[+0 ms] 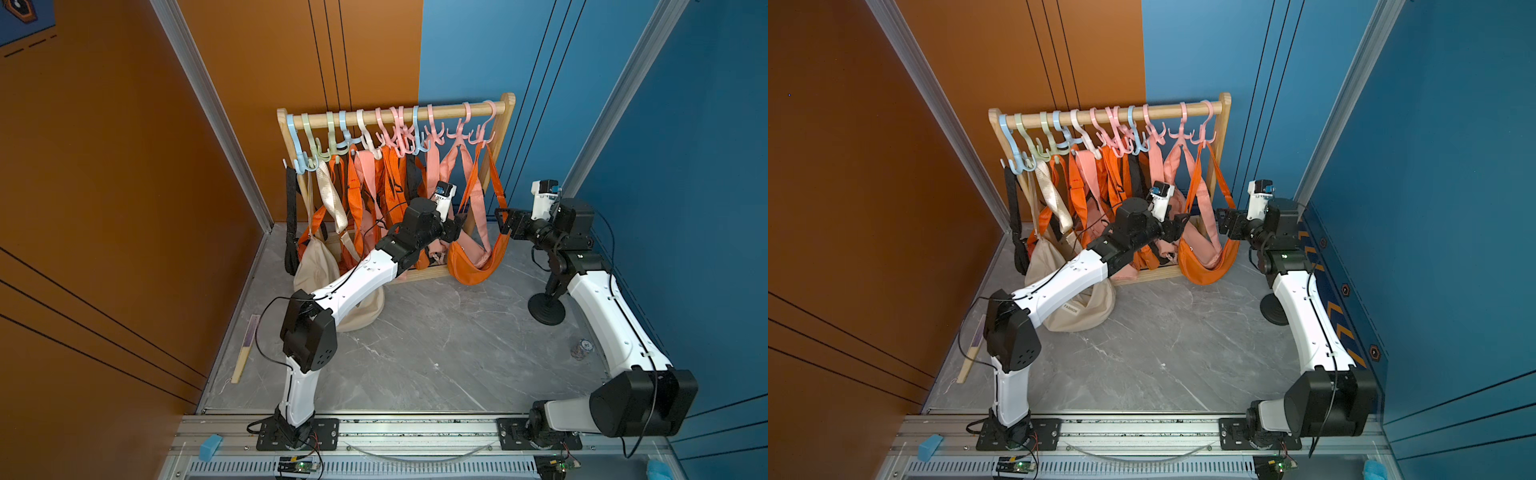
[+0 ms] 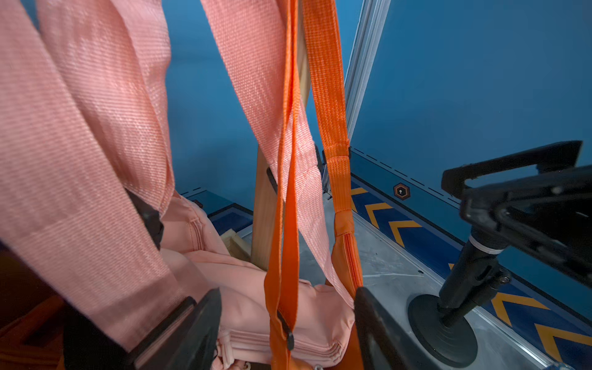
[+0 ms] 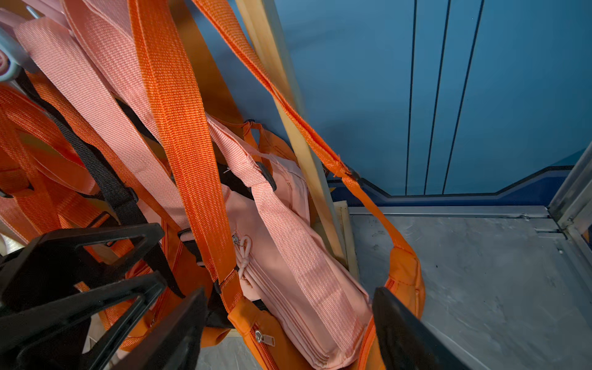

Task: Take the bag off the hook
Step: Pick up the bag from the hook.

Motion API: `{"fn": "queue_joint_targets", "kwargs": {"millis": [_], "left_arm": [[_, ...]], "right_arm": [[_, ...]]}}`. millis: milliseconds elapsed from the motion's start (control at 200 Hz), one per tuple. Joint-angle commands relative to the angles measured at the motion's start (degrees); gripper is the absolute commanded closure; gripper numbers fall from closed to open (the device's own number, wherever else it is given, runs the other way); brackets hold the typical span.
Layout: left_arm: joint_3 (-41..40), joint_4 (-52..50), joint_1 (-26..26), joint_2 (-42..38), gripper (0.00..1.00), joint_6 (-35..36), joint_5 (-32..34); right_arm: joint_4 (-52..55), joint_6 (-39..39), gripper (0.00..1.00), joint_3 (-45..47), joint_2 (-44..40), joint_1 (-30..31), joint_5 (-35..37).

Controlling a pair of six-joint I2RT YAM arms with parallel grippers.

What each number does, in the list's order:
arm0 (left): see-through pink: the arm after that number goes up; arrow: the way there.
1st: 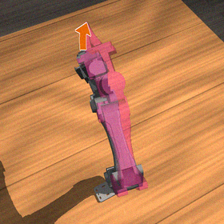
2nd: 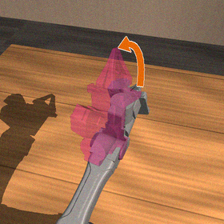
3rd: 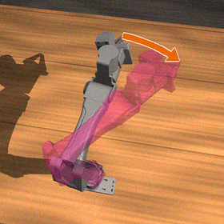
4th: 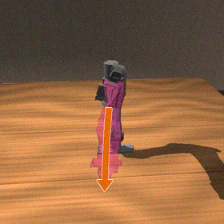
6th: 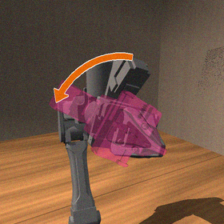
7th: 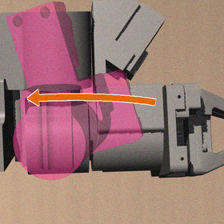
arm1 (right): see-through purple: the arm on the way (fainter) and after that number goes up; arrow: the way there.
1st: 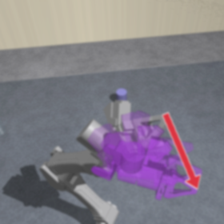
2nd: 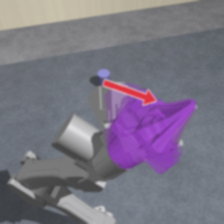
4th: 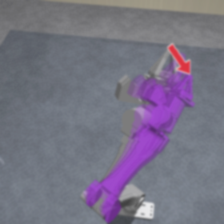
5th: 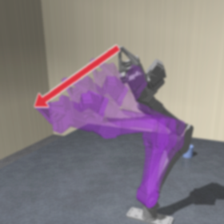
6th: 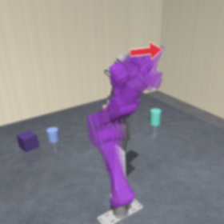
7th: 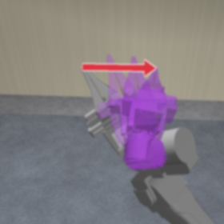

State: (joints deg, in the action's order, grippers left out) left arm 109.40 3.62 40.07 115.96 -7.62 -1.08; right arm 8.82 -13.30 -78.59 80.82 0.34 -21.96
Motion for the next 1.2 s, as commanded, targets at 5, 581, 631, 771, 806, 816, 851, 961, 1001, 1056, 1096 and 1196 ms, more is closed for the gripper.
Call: {"fn": "queue_joint_targets", "kwargs": {"millis": [5,581,631,771,806,816,851,961,1001,1056,1096,1196], "left_arm": [[5.4,1.2,-0.5,3.2,0.34,-1.8,-2.9],[18.9,-0.6,-1.7,14.2,0.75,-5.0,-5.9],[20.5,-2.0,-1.7,15.1,0.83,-5.3,-6.4],[22.6,-3.5,-1.8,16.2,0.95,-6.5,-8.0],[22.5,-3.5,-1.7,16.0,1.0,-6.7,-8.2],[22.3,-3.5,-1.8,16.0,1.0,-6.7,-8.2],[21.9,-3.5,-1.9,15.6,1.0,-6.7,-8.5],[20.1,-3.6,-2.1,14.2,1.0,-7.5,-9.7],[19.3,-3.5,-2.2,13.6,1.0,-7.8,-9.9],[18.3,-3.6,-2.3,12.8,1.0,-8.1,-10.2],[17.8,-3.5,-2.3,12.2,1.0,-8.1,-10.5],[16.4,-3.2,-2.3,11.4,1.0,-8.3,-10.7]], "right_arm": [[-2.2,1.5,0.17,-2.9,2.3,-1.2,-3.5],[-1.2,3.5,0.25,-12.5,12.1,-2.1,-7.9],[-1.5,3.2,0.25,-13.4,13.4,-2.6,-8.7],[-0.4,2.7,0.28,-16.5,16.6,-3.7,-11.1],[0.1,2.9,0.29,-17.1,17.2,-3.8,-11.6],[0.2,3.0,0.29,-17.2,17.3,-3.9,-11.8],[0.7,3.5,0.28,-17.6,17.9,-3.9,-12.2],[1.4,4.4,0.28,-18.4,19.2,-3.9,-12.7],[1.6,4.5,0.28,-18.9,20.0,-4.0,-13.0],[2.1,4.7,0.28,-20.2,21.3,-4.0,-13.5],[2.6,4.9,0.28,-21.1,22.3,-4.1,-13.8],[2.8,4.4,0.28,-23.4,24.5,-4.0,-14.0]]}}
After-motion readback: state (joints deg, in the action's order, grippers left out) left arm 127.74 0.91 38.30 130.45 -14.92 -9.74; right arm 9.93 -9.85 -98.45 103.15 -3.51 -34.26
